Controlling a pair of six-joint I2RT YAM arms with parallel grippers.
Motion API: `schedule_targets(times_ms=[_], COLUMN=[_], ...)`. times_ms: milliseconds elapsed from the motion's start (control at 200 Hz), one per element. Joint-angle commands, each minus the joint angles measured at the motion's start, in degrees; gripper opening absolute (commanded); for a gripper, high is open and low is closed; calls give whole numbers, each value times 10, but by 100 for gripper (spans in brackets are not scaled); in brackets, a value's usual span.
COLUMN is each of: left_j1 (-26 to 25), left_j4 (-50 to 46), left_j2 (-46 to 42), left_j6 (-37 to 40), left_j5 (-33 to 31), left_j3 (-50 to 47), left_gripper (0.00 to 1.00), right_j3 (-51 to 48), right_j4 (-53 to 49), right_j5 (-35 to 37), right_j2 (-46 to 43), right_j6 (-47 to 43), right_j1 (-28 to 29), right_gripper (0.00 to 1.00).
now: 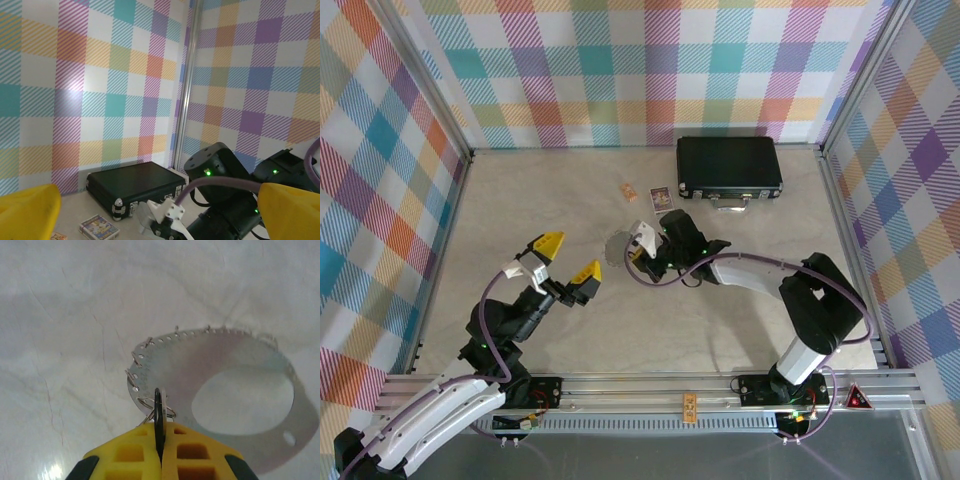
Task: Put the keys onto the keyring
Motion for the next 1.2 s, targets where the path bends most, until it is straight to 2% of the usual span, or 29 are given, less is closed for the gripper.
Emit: schedule_targets(times_ms=[0, 410, 840, 1195], left_j1=[3, 3, 3, 3], left_j4=[20, 31, 37, 43], left_j2=[1, 8, 7, 9], left_j6=[-3, -10, -9, -11], left_j5=[5, 10, 2, 5], left_j3=[-5, -13, -21, -22], left_gripper=[100, 100, 100, 100], right_j3=[-19, -90, -112, -131], right_j4=[-23, -78, -138, -173], right_j5=[42, 136, 169, 156], right_j2=[-19, -48, -80, -89], right_j6=[11, 61, 173, 228], right_j1=[1, -5, -13, -13], right_gripper=[0, 0, 3, 2])
